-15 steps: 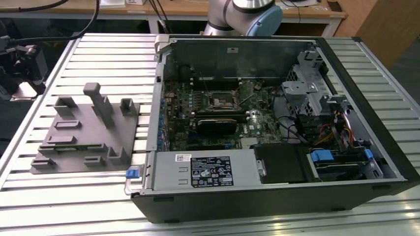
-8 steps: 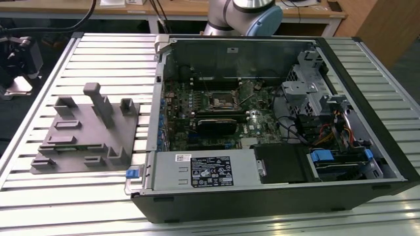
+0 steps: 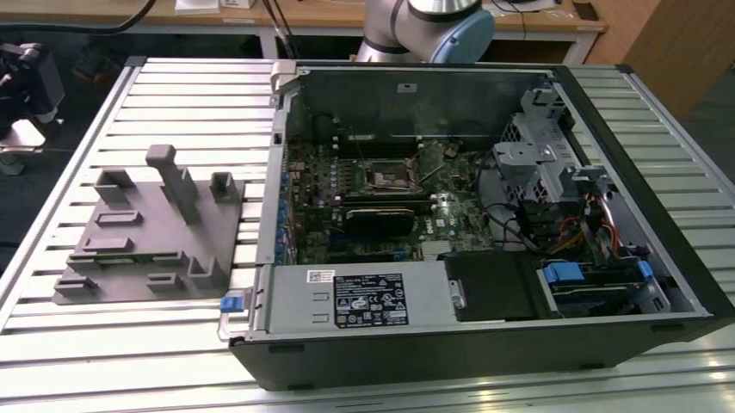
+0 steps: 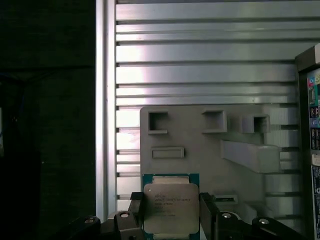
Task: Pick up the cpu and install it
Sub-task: 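Pick up the cpu and move it towards the insertion slot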
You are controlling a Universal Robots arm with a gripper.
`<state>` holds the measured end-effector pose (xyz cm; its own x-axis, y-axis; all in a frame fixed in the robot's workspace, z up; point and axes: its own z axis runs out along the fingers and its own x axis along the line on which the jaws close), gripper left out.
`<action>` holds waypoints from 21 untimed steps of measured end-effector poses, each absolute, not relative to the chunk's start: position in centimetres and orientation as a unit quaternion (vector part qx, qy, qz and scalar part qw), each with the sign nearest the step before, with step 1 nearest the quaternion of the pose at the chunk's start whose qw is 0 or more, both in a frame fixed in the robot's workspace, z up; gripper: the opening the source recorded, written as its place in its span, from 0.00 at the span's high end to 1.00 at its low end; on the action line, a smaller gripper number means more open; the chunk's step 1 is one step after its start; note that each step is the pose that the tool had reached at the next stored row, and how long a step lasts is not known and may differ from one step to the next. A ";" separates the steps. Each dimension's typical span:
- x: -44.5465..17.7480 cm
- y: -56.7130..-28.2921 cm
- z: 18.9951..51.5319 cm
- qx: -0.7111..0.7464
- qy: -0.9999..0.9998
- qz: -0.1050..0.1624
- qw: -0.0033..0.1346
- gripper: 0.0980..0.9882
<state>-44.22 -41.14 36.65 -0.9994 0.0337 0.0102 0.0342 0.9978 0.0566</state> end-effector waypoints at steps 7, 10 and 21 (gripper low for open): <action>-44.2 -41.1 38.7 -0.017 -0.999 -0.028 0.004 0.51; -44.2 -41.1 39.4 -0.017 -0.999 -0.028 0.004 0.51; -43.6 -41.1 39.7 -0.017 -0.999 -0.028 0.006 0.51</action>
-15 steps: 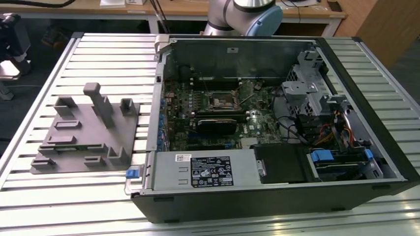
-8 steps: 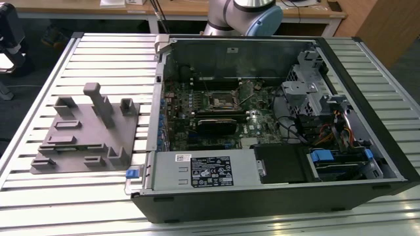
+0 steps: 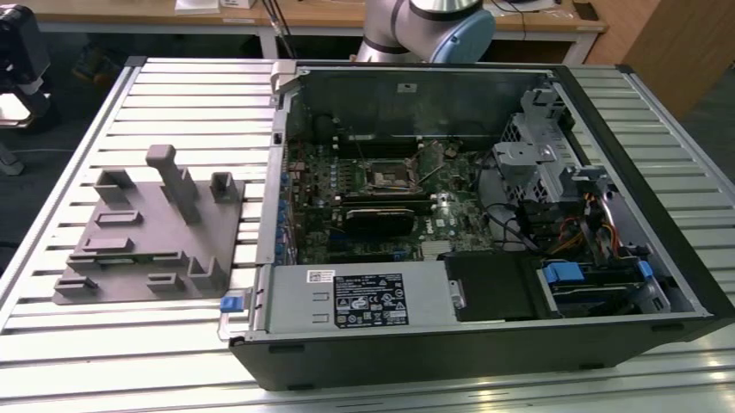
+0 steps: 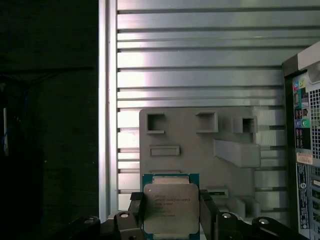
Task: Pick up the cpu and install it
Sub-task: 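Pick up the cpu and move it towards the insertion slot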
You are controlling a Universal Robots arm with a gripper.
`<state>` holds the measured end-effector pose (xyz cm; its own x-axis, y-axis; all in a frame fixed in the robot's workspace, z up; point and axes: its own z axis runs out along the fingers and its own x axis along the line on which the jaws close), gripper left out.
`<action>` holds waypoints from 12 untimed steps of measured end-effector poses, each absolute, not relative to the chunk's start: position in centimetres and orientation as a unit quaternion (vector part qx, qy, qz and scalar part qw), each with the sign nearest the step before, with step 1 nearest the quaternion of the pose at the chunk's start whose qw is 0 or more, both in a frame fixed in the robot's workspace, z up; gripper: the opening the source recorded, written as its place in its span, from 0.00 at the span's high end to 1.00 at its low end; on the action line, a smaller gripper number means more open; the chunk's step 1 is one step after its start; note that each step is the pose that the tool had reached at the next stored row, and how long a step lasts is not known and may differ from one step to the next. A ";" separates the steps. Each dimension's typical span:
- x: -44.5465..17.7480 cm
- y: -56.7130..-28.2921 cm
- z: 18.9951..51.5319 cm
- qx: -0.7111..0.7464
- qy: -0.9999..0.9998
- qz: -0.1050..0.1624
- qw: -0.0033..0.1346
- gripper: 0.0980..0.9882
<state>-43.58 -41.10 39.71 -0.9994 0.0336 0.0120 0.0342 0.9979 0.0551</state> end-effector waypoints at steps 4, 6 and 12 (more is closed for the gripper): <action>-42.7 -41.1 39.7 -0.016 -0.999 -0.028 0.005 0.51; -42.4 -41.1 39.7 -0.016 -0.999 -0.028 0.006 0.51; -41.9 -41.1 40.1 -0.016 -0.999 -0.028 0.006 0.51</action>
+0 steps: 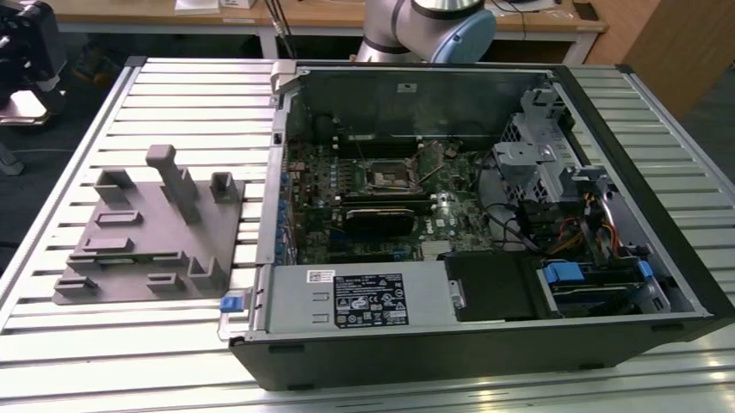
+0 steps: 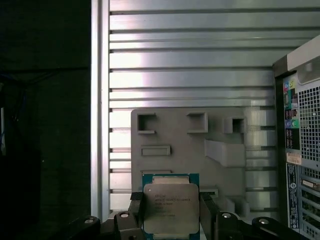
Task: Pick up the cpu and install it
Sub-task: 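Pick up the cpu and move it towards the insertion slot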
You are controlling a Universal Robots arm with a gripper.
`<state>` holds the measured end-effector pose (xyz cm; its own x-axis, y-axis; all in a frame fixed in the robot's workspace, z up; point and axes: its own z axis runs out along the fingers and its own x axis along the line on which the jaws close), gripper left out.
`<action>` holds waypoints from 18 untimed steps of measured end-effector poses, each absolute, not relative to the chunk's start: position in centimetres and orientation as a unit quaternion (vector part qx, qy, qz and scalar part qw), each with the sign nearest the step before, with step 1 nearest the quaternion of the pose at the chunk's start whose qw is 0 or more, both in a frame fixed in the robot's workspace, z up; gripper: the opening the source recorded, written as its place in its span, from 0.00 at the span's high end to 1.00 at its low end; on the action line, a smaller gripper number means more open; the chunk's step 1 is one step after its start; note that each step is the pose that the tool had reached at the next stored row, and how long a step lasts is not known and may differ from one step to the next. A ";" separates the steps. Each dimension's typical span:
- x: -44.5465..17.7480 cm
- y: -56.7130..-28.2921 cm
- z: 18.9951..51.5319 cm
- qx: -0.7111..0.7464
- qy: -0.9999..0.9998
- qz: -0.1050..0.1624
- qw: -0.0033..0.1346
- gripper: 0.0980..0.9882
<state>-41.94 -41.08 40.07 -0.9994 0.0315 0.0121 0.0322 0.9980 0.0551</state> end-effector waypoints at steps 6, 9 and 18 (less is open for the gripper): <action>-41.8 -41.0 40.8 -0.016 -0.999 -0.028 0.006 0.51; -41.2 -41.0 40.8 -0.016 -0.999 -0.030 0.006 0.51; -40.1 -41.0 40.8 -0.016 -0.999 -0.030 0.006 0.51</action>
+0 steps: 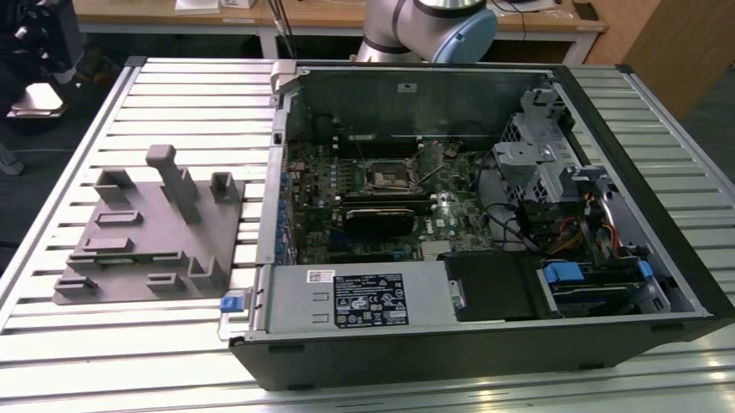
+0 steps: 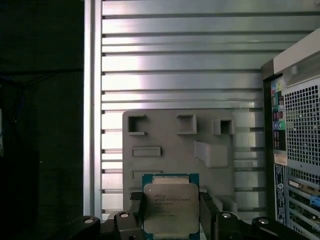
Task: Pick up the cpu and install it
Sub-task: 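Pick up the cpu and move it towards the insertion slot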
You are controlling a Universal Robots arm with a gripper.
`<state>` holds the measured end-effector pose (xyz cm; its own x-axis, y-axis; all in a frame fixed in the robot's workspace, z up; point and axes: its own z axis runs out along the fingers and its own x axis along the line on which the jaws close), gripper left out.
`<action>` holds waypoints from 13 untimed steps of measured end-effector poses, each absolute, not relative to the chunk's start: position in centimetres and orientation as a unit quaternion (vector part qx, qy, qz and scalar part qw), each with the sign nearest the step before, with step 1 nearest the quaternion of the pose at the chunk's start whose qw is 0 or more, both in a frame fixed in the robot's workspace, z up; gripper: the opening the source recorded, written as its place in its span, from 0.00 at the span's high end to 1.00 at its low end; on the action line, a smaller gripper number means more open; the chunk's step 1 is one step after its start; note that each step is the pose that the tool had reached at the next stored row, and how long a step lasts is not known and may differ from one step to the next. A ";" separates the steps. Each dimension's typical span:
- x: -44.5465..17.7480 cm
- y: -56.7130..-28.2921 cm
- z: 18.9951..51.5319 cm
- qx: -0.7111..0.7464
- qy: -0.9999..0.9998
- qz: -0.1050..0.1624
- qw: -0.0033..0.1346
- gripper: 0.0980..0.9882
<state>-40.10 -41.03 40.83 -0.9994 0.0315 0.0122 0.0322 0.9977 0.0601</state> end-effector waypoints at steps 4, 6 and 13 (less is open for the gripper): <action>-39.7 -41.0 40.8 -0.016 -0.999 -0.030 0.006 0.51; -39.5 -41.0 40.8 -0.016 -0.999 -0.030 0.006 0.51; -38.4 -41.0 40.8 -0.016 -0.999 -0.030 0.006 0.51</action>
<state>-38.42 -41.02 40.84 -0.9994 0.0314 0.0123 0.0321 0.9976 0.0606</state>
